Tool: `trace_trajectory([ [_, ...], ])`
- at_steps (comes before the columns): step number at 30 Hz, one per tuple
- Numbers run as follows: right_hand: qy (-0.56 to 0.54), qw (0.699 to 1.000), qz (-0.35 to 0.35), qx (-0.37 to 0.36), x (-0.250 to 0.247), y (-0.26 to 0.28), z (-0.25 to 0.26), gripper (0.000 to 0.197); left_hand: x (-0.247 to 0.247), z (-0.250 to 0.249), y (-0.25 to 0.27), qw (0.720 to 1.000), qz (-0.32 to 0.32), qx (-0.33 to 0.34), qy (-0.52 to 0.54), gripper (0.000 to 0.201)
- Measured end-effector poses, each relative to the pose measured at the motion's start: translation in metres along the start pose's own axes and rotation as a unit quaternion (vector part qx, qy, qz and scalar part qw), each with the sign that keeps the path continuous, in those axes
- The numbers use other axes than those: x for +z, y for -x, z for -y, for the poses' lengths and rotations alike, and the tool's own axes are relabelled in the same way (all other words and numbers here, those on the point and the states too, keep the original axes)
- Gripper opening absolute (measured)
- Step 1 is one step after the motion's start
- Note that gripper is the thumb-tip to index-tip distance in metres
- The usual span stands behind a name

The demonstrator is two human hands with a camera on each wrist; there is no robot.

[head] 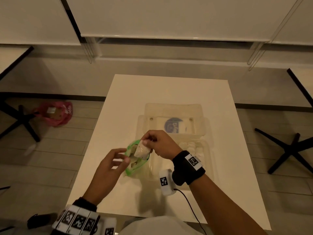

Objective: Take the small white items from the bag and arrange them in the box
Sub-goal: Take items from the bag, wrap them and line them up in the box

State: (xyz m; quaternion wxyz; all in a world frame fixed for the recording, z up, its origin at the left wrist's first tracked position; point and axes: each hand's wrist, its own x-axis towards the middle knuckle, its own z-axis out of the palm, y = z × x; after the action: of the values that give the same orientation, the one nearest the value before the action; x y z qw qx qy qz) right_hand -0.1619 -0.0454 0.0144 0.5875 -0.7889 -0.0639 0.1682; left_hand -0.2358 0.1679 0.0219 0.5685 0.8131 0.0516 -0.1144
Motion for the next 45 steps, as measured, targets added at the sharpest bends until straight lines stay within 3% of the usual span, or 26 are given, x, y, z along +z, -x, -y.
trace_trajectory([
  [4, -0.014, 0.999, 0.04, -0.032, -0.012, 0.014, 0.019, 0.004, 0.016, -0.033, -0.016, 0.998, 0.028, 0.061, -0.008, 0.006],
  [9, -0.097, 0.993, -0.047, -0.053, -0.03, 0.033, 0.031, 0.012, 0.031, -0.049, -0.02, 0.996, 0.007, 0.084, 0.038, 0.01],
  [15, -0.033, 0.992, -0.101, -0.069, -0.038, 0.046, 0.02, 0.003, 0.041, -0.059, -0.019, 0.993, 0.004, 0.088, 0.078, 0.003],
  [19, -0.03, 0.988, -0.13, -0.075, -0.037, 0.051, 0.022, 0.003, 0.044, -0.065, -0.018, 0.992, -0.008, 0.124, 0.038, 0.006],
  [23, -0.072, 0.988, -0.116, -0.067, -0.037, 0.054, 0.024, 0.004, 0.045, -0.068, -0.022, 0.991, -0.016, 0.129, -0.014, 0.012],
  [28, -0.068, 0.991, -0.111, -0.044, -0.036, 0.057, 0.022, 0.011, 0.047, -0.075, -0.019, 0.993, 0.025, 0.099, 0.062, 0.01],
  [34, -0.103, 0.987, -0.111, -0.058, -0.036, 0.06, 0.027, 0.009, 0.046, -0.074, -0.02, 0.992, 0.036, 0.088, 0.078, 0.008],
  [37, -0.122, 0.981, -0.143, -0.042, -0.037, 0.06, 0.023, 0.01, 0.043, -0.073, -0.021, 0.992, 0.041, 0.091, 0.083, 0.022],
  [41, -0.171, 0.977, -0.125, -0.021, -0.036, 0.063, 0.023, 0.005, 0.042, -0.079, -0.021, 0.984, 0.086, 0.142, 0.064, 0.052],
  [45, -0.26, 0.964, -0.045, 0.019, -0.034, 0.067, 0.03, 0.005, 0.045, -0.082, -0.022, 0.974, 0.08, 0.212, -0.005, 0.02],
])
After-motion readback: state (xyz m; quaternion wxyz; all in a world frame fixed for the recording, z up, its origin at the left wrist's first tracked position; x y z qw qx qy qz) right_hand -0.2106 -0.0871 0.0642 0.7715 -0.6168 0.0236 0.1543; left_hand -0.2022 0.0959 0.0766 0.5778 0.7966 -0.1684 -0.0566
